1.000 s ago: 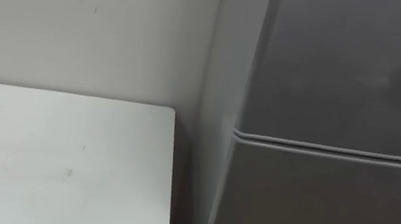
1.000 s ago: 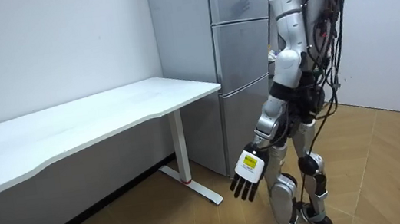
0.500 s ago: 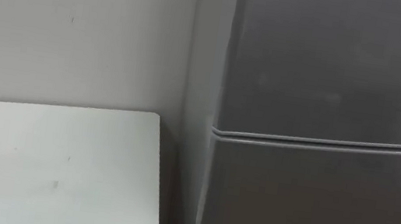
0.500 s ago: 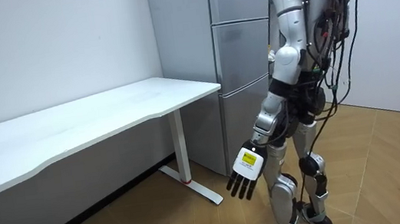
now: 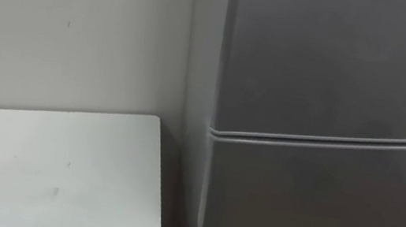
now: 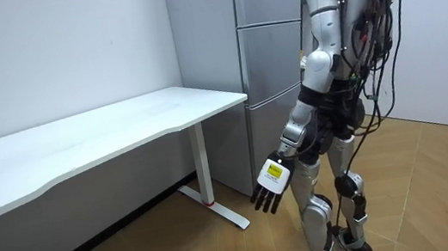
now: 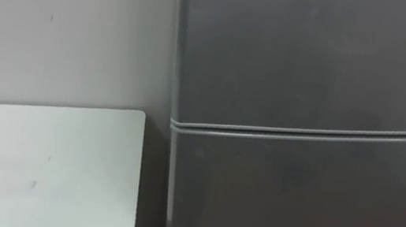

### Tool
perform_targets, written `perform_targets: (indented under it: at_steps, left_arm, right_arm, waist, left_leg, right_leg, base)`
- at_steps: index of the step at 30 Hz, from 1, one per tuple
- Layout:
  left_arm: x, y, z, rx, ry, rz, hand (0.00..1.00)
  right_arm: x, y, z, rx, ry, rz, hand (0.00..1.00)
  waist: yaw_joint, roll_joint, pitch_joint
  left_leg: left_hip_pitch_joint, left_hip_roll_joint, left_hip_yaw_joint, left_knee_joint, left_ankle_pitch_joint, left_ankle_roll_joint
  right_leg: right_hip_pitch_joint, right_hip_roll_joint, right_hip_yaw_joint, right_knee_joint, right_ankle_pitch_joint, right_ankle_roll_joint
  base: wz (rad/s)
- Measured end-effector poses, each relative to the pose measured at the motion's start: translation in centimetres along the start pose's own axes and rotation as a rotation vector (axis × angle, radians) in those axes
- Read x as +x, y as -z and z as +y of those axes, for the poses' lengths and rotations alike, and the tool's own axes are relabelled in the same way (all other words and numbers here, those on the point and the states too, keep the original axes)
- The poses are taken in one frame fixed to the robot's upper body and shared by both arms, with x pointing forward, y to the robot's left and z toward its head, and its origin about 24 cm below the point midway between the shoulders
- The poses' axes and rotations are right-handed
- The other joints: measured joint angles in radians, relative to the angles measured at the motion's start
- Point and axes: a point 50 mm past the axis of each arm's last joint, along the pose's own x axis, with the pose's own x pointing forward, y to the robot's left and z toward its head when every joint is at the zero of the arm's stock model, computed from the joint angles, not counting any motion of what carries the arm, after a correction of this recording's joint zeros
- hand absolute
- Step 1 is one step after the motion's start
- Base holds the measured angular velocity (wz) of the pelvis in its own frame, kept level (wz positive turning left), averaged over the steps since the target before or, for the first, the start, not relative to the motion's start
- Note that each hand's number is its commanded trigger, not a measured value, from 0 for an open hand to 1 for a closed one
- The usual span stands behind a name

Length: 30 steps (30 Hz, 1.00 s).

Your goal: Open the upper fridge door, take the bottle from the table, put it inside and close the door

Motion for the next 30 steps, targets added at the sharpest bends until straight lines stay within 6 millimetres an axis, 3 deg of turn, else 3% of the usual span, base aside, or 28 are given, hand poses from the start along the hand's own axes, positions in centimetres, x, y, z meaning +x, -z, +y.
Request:
perform_targets:
  at_steps: [4,7,19,30]
  left_arm:
    - [-0.1,0.5,0.0,-0.001,0.005,0.009,0.0]
    - [-0.1,0.7,-0.1,0.0,0.013,0.018,0.0]
    - [0.0,-0.1,-1.1,0.032,0.069,-0.018,0.0]
    - [0.0,-1.5,-1.8,0.083,0.127,-0.088,0.0]
  right_arm:
    - [-0.7,4.0,-1.0,-0.139,-0.016,0.114,0.0]
    - [-1.2,5.4,-0.9,-0.212,-0.075,0.149,0.0]
    - [-3.5,7.4,2.5,-0.592,-0.474,0.052,0.0]
    - [-4.6,9.8,3.4,-0.788,-0.713,0.137,0.0]
  waist:
    - [0.005,0.011,0.0024]
    - [0.004,0.011,0.0026]
    - [0.041,0.012,0.0043]
    - [0.083,0.01,0.0101]
  left_leg:
    - [-0.004,0.002,0.006,-0.002,-0.001,-0.001]
    - [-0.003,0.001,0.006,-0.001,-0.001,-0.001]
    - [-0.014,-0.002,-0.006,0.006,-0.001,-0.001]
    - [-0.036,-0.003,-0.017,0.011,-0.002,0.001]
  right_leg:
    - [-0.006,0.001,0.0,-0.001,0.0,0.0]
    - [-0.006,0.0,0.001,-0.002,0.0,0.0]
    - [-0.01,0.0,-0.004,-0.007,-0.001,0.002]
    - [-0.016,-0.001,-0.015,-0.007,-0.001,0.002]
  base:
    - [-0.04]
    - [0.0]
    - [0.02]
    - [0.03]
